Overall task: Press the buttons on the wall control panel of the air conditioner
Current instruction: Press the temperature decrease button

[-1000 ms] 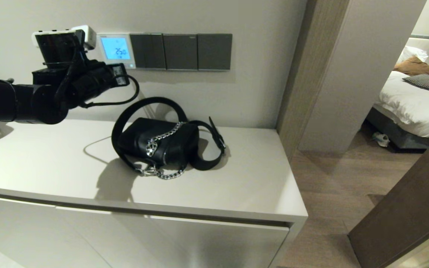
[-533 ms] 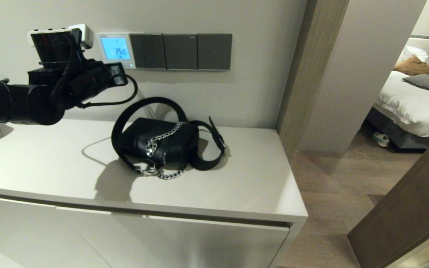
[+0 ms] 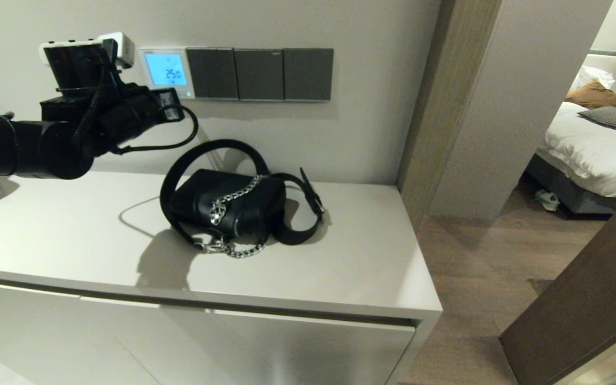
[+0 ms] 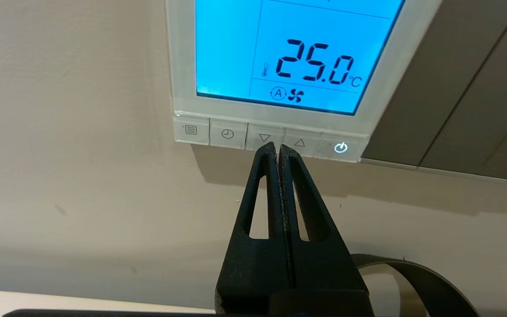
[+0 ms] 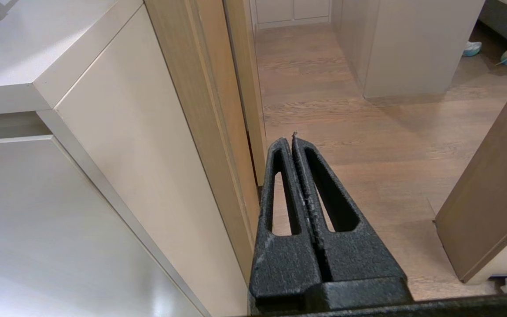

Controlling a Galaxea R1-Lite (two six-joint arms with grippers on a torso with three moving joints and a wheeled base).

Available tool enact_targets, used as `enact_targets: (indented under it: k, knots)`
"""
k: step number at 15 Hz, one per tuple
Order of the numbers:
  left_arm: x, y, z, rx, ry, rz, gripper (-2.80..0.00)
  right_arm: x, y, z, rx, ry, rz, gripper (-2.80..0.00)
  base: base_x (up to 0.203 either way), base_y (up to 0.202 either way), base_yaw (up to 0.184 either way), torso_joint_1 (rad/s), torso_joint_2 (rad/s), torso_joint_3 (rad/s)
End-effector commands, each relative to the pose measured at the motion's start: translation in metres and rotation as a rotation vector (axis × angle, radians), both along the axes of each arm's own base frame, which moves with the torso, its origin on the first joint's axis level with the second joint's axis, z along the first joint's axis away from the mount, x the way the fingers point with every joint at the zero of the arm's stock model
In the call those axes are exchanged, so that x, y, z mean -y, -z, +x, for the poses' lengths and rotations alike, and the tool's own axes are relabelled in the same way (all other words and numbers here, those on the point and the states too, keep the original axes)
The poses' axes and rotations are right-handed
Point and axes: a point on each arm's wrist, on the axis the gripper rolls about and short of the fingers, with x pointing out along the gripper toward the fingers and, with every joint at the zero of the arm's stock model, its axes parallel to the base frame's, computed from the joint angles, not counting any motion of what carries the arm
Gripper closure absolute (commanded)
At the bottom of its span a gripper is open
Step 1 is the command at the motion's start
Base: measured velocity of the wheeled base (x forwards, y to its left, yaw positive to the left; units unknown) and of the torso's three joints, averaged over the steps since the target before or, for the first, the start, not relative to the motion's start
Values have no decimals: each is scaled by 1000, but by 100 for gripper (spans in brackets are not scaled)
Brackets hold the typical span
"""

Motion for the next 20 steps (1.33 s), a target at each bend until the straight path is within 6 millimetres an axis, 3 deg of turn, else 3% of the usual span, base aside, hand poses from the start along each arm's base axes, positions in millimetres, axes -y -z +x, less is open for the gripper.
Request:
enact_targets:
  k: [1,9,20]
  knots:
    - [0,2,3,-2,-1,-1,0,0,0,0,-3,0,0,0,0,0,0,0,0,0]
    - [0,5,10,-7,-4,0,0,0,0,0,-3,0,0,0,0,0,0,0,0,0]
    - [-1,4,-1,-4,-4,0,0,0,0,0,-3,0,0,0,0,0,0,0,0,0]
